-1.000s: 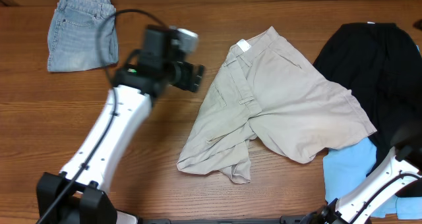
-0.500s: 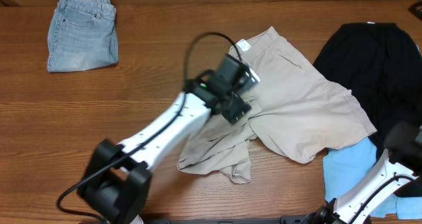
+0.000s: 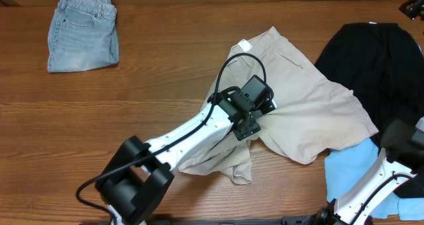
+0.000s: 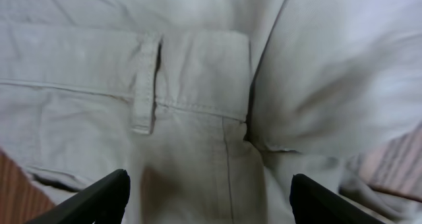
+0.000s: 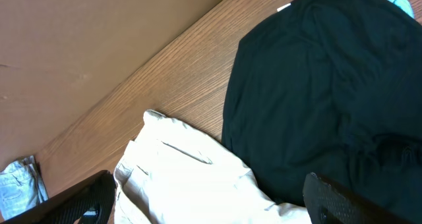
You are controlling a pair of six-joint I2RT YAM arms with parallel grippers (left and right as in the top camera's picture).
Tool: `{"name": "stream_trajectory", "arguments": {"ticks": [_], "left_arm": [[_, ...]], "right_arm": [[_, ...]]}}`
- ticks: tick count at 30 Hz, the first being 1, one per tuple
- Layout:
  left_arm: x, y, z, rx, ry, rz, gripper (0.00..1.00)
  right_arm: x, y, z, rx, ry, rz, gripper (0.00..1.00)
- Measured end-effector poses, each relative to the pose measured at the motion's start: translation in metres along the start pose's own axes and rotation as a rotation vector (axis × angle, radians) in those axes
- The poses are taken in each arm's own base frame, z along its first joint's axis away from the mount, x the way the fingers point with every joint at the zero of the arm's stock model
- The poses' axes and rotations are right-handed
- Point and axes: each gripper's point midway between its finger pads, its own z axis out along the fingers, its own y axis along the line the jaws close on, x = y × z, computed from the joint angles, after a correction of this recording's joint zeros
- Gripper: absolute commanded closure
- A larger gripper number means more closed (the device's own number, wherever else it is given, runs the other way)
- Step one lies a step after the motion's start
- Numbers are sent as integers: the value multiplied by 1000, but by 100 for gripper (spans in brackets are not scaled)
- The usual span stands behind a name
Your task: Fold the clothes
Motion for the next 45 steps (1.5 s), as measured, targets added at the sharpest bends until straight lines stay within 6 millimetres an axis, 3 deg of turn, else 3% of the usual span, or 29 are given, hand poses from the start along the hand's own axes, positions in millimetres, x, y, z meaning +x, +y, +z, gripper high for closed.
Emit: {"name": "stream_trajectory", "arguments": {"ticks": [4, 7, 9, 11, 16, 18, 23, 28, 32, 45], "left_arm": [[9, -3, 16, 6, 45, 3, 33], [12, -2, 21, -5, 61, -2, 60], [11, 1, 21, -21, 60, -8, 71], [12, 4, 20, -38, 63, -22, 73], [8, 13, 12, -58, 73, -77, 90], [2, 26, 3, -76, 70, -120, 96], [-9, 75, -29, -126, 50, -263, 96], [-2, 127, -58, -173, 41, -413, 96], [31, 157, -67, -193, 100, -546, 96], [213, 240, -96, -246, 374, -1084, 94]], "right_arm": [[0, 0, 0, 1, 0, -1, 5], [0, 0, 0, 3, 0, 0, 5], [0, 0, 0, 2, 0, 0, 5], [0, 0, 0, 3, 0, 0, 5], [0, 0, 0, 2, 0, 0, 5], [0, 0, 0, 2, 1, -1, 5], [3, 7, 3, -2, 7, -16, 5], [10, 28, 10, -22, 29, -55, 5], [22, 50, 21, -45, 65, -94, 5], [107, 105, 97, -40, 353, -216, 5]]}}
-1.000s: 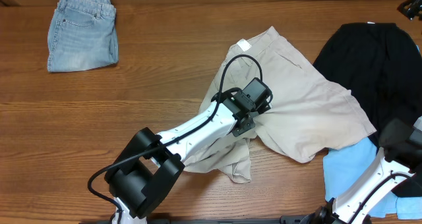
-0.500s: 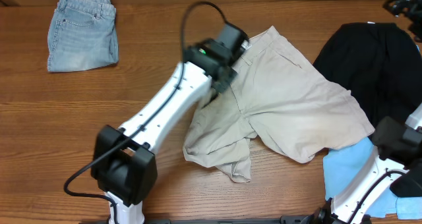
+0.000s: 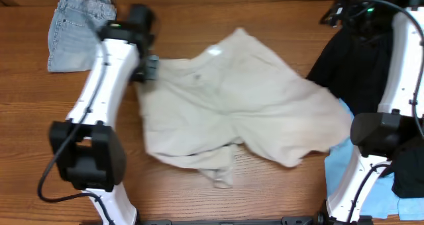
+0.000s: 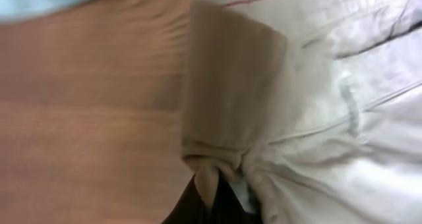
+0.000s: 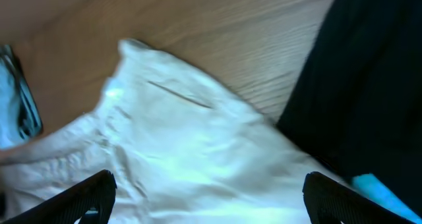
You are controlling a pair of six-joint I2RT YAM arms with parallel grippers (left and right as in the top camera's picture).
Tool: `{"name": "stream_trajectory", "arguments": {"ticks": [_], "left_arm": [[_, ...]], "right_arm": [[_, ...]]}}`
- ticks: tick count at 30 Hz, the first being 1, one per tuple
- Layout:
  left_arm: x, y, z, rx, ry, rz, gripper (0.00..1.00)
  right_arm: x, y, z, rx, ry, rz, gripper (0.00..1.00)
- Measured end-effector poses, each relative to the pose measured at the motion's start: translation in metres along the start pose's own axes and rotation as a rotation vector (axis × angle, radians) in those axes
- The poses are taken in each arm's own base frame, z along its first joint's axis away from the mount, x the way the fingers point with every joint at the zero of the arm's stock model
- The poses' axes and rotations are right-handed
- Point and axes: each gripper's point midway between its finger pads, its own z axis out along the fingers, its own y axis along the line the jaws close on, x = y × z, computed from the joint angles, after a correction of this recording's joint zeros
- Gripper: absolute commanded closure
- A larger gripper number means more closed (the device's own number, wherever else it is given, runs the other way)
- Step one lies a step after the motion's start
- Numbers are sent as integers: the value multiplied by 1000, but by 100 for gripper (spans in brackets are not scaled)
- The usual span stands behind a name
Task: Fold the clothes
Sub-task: 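Pull the shorts' waistband up toward the back with the left gripper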
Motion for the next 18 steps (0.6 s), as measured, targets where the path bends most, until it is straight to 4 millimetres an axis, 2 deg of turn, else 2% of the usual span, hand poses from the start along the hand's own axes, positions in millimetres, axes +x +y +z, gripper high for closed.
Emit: {"name": "stream_trajectory", "arguments": {"ticks": [1, 3, 4, 5, 7, 12, 15, 18], "left_arm": [[2, 14, 2, -6, 14, -33, 90], [7, 37, 6, -19, 38, -87, 71], [10, 47, 8, -27, 50, -108, 58], [13, 54, 9, -31, 60, -125, 46], [15, 58, 9, -31, 67, -134, 36], [12, 46, 8, -16, 56, -103, 27], [4, 28, 0, 35, 30, -45, 21], [-12, 1, -19, 110, -40, 50, 16]], "right_arm": [[1, 4, 5, 0, 7, -11, 5], [4, 13, 11, -1, 15, -33, 5], [5, 16, 14, -1, 20, -41, 5], [7, 20, 16, -2, 24, -50, 5], [10, 27, 18, -4, 32, -65, 5], [22, 41, 26, 18, 65, -98, 5], [32, 43, 37, 53, 103, -110, 8], [45, 39, 51, 82, 158, -92, 11]]}}
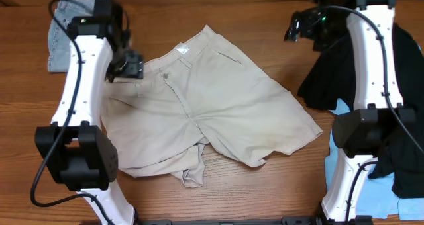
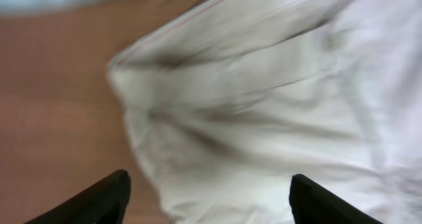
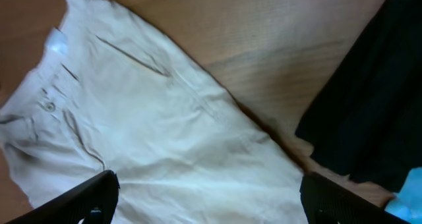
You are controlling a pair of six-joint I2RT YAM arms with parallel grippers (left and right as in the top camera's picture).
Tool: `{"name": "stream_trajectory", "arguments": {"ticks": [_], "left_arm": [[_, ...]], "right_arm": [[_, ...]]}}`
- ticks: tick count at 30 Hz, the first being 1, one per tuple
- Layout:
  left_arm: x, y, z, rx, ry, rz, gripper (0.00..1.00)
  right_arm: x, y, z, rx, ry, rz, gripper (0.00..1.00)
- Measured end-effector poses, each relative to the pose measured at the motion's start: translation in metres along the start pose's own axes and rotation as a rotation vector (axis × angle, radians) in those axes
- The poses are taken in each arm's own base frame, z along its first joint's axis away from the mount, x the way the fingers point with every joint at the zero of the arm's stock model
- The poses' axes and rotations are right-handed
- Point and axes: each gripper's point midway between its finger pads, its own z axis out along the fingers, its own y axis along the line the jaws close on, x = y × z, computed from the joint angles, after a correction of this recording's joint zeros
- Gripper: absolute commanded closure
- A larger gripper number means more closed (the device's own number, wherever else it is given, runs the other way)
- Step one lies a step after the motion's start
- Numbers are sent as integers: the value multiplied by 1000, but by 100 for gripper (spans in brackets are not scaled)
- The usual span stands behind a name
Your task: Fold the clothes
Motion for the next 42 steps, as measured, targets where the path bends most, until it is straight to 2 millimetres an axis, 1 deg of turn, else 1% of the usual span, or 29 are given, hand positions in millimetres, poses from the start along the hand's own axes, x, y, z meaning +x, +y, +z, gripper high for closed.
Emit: {"name": "stream_trajectory", "arguments": {"ticks": [2, 4, 6, 7, 10, 12, 13, 15, 17, 20, 23, 25, 27, 29, 30, 31, 33, 34, 39, 42], "left_arm": [[-13, -25, -12, 48, -57, 91, 12], [-23, -56, -21, 93, -110, 204, 11], [-24, -90, -25, 131, -138, 337, 11], [-22, -110, -27, 149, -145, 413, 11], [-12, -152, -25, 184, -143, 584, 12], [-1, -179, -17, 207, -117, 690, 16], [6, -190, -11, 216, -94, 733, 19], [19, -207, 4, 228, -41, 812, 20], [32, -222, 21, 235, 15, 883, 19], [49, -244, 41, 244, 71, 976, 16], [66, -267, 51, 249, 102, 1062, 16], [76, -280, 55, 246, 113, 1115, 14], [83, -292, 57, 245, 112, 1152, 10], [85, -304, 59, 245, 92, 1170, 0], [84, -310, 61, 246, 75, 1164, 0], [82, -314, 63, 246, 63, 1156, 0], [77, -321, 69, 245, 39, 1121, 0], [75, -323, 72, 245, 34, 1102, 0], [79, -324, 94, 237, 76, 1052, 0], [78, -327, 104, 235, 78, 1044, 0]], "right_arm": [[5, -4, 13, 12, 33, 22, 11], [7, -9, 26, 23, 54, 49, 12], [7, -12, 36, 30, 60, 67, 12], [6, -14, 40, 34, 61, 80, 12], [1, -14, 44, 34, 41, 97, 12], [-3, -14, 44, 30, 24, 101, 12], [-5, -14, 44, 29, 17, 105, 12], [-7, -15, 43, 29, 10, 109, 11], [-8, -18, 38, 31, -2, 116, 9], [-12, -28, 21, 37, -42, 139, 6], [-16, -44, -13, 42, -122, 169, 5], [-17, -56, -44, 41, -191, 189, 4], [-16, -65, -70, 44, -249, 206, 4], [-14, -74, -94, 49, -304, 220, 4], [-12, -78, -104, 50, -327, 227, 4], [-10, -80, -110, 53, -340, 229, 4], [-7, -84, -118, 57, -350, 236, 4], [-6, -85, -118, 58, -347, 238, 4], [-5, -87, -117, 62, -341, 236, 4], [-9, -87, -119, 60, -359, 227, 4]]}}
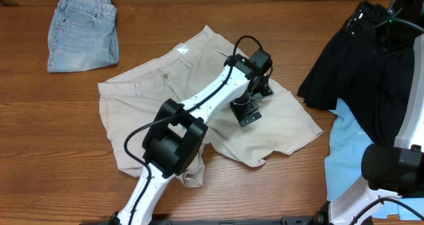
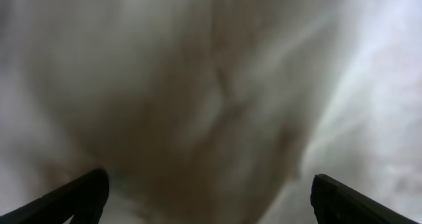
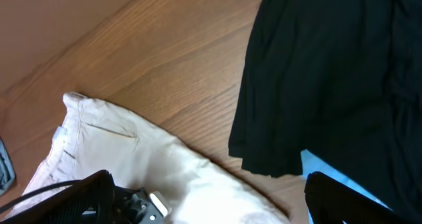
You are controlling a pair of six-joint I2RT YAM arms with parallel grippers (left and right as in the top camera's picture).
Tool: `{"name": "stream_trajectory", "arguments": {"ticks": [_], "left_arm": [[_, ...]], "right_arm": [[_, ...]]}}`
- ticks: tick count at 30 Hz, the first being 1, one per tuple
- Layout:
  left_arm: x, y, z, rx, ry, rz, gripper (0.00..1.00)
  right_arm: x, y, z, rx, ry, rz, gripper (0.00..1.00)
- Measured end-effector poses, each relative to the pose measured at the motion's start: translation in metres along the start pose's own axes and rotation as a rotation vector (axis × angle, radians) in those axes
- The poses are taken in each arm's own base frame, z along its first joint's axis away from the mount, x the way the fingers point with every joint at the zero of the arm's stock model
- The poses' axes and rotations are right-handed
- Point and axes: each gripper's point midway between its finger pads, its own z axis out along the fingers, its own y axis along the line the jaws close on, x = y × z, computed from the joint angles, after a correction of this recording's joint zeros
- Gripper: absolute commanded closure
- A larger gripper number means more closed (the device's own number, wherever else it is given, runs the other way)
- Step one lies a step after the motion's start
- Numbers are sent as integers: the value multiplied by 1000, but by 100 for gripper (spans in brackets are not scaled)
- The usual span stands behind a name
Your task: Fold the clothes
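Observation:
Beige shorts (image 1: pixel 199 106) lie spread flat in the middle of the table, with a small bunched fold at the lower hem (image 1: pixel 192 175). My left gripper (image 1: pixel 246 111) hangs open just above the shorts' right leg. In the left wrist view the left gripper (image 2: pixel 208 204) shows only blurred beige cloth (image 2: pixel 198 85), and its fingers stand wide apart with nothing between them. My right gripper (image 3: pixel 211 201) is open high over the back right, above the black garment (image 3: pixel 330 72).
Folded blue jeans (image 1: pixel 83 32) sit at the back left. A black garment (image 1: pixel 371 73) covers the right side, with a light blue cloth (image 1: pixel 351 169) under its front edge. Bare wood (image 1: pixel 53 159) shows at the front left.
My left gripper has gone from the shorts' left waist corner near the jeans to above their right leg, still open. The right gripper has moved from the back middle to the far right.
At first the shorts lay crumpled right of centre against the black garment, my left gripper open over them. Then it was shut on the waistband near the jeans, the shorts drawn left. Then it was open and the shorts lay spread flat, as now.

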Motion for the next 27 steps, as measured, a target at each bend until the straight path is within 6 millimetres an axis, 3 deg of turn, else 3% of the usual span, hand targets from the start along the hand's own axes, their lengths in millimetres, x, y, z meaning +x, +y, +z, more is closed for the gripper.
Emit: {"name": "stream_trajectory", "arguments": {"ticks": [10, 21, 27], "left_arm": [[-30, 21, 0, -72, -125, -20, 0], [-37, 83, 9, -81, -240, -148, 0], [-63, 122, 8, -115, -404, -215, 0]], "right_arm": [[-7, 2, 0, -8, -29, -7, 4], [-8, 2, 0, -8, -33, -23, 4], [-7, 4, 0, -10, -32, -34, 4]]}}
